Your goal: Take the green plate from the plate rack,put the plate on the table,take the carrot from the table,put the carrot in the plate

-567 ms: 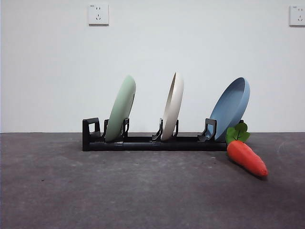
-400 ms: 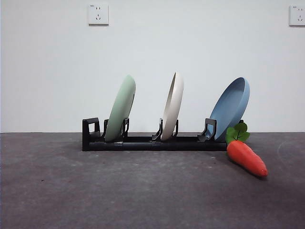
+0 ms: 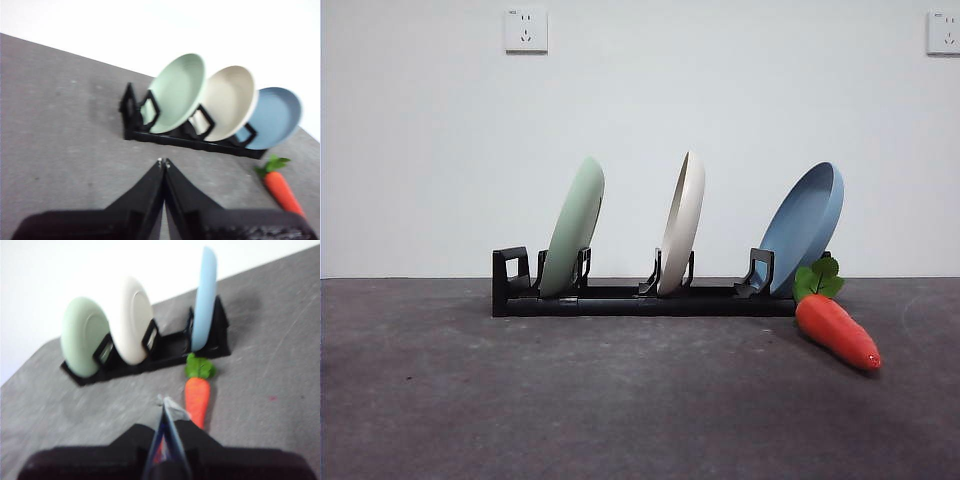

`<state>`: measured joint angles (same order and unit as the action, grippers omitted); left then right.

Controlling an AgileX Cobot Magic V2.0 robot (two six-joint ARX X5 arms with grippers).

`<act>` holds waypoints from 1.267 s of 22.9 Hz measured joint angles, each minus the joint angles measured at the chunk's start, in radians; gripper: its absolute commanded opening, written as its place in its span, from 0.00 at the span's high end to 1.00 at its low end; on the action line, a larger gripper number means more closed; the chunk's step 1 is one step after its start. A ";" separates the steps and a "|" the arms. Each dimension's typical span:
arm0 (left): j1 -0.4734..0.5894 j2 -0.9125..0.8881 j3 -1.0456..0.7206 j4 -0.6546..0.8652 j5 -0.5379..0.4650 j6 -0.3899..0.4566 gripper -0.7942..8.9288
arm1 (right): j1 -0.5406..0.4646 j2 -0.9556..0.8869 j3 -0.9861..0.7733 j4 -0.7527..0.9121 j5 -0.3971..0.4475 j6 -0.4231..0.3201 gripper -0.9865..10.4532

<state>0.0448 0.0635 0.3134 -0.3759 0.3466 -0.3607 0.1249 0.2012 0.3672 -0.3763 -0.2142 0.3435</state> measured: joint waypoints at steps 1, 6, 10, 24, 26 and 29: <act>0.000 0.014 0.026 -0.014 0.014 0.000 0.93 | 0.000 0.026 0.036 -0.031 -0.014 -0.013 0.92; 0.000 0.114 0.182 -0.132 0.103 0.024 0.93 | 0.000 0.184 0.254 -0.243 -0.073 -0.130 0.92; 0.000 0.204 0.309 -0.257 0.175 0.089 0.93 | 0.000 0.299 0.417 -0.423 -0.074 -0.230 0.92; 0.000 0.386 0.606 -0.604 0.256 0.336 0.22 | 0.000 0.473 0.667 -0.753 -0.145 -0.391 0.28; 0.000 0.386 0.606 -0.605 0.259 0.334 0.22 | 0.000 0.473 0.667 -0.753 -0.145 -0.381 0.26; 0.000 0.386 0.606 -0.617 0.259 0.334 0.22 | 0.000 0.473 0.667 -0.760 -0.145 -0.377 0.26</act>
<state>0.0448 0.4496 0.9192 -0.9932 0.6060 -0.0265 0.1249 0.6743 1.0340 -1.1366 -0.3595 -0.0334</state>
